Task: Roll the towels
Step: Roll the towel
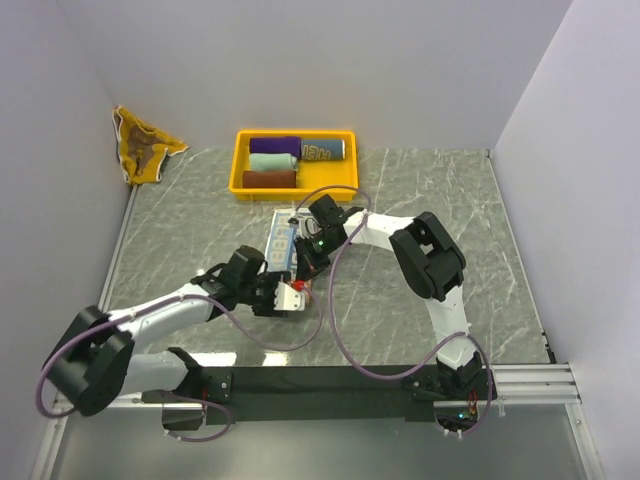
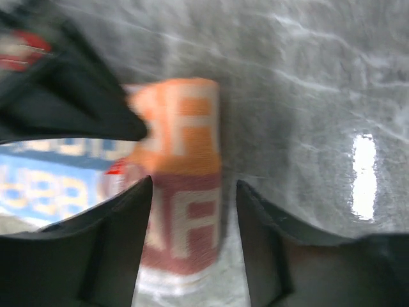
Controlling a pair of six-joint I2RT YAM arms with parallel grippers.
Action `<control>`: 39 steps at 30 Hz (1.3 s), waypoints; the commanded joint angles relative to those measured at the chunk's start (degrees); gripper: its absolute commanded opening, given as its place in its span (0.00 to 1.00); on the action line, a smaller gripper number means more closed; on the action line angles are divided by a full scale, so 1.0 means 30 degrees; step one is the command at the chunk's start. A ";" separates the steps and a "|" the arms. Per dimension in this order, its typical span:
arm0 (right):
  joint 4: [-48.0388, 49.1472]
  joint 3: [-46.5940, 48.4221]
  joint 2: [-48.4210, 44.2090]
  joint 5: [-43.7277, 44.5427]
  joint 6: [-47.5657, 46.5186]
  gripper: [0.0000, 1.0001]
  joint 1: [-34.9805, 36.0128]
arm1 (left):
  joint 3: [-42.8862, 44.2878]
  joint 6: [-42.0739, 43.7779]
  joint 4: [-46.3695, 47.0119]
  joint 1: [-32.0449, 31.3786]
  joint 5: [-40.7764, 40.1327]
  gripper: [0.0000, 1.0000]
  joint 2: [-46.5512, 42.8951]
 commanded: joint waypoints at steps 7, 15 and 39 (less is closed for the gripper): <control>-0.1022 0.0429 0.0112 0.0728 -0.0820 0.04 -0.0403 | 0.0749 -0.0985 -0.0186 -0.0369 -0.1441 0.24 0.3736; -0.2019 0.1189 -0.2170 -0.0944 -0.1992 0.40 -0.5232 | 0.4732 -0.1951 -0.7095 -0.0340 0.2653 0.06 0.6189; -1.1264 -0.1035 -1.5709 0.0617 -1.4549 1.00 -1.1219 | 1.7387 -0.2833 -1.8291 0.3058 0.7939 0.01 2.1075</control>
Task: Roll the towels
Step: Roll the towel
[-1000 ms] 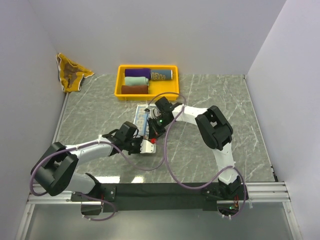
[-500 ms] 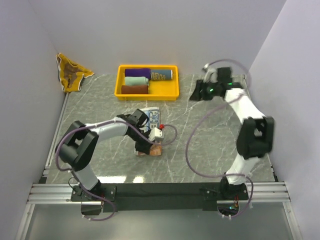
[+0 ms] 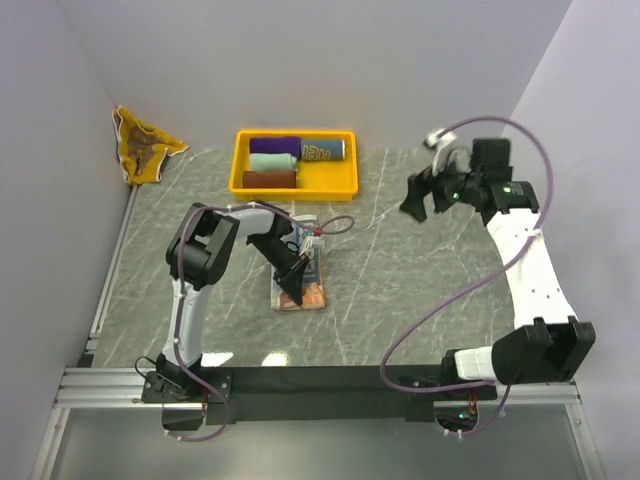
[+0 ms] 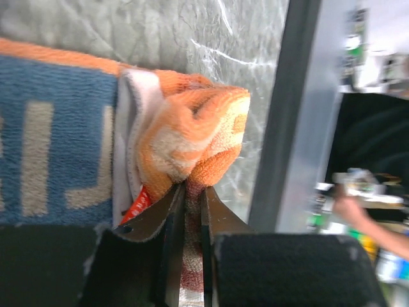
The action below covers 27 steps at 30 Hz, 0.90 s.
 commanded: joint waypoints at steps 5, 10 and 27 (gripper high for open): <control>-0.6873 -0.3763 -0.1261 -0.3478 -0.5038 1.00 0.5292 | 0.1778 0.1080 -0.1235 0.0460 -0.2701 0.02 0.3688; 0.0054 -0.7751 -0.2387 0.2616 -0.3705 0.91 1.2646 | 0.1895 0.0670 -0.1088 0.0548 -0.2817 0.02 0.3952; 0.9399 -0.7812 0.5112 0.5287 -0.4674 0.71 1.8161 | 0.1164 0.1107 -0.1175 0.0811 -0.2728 0.05 0.4392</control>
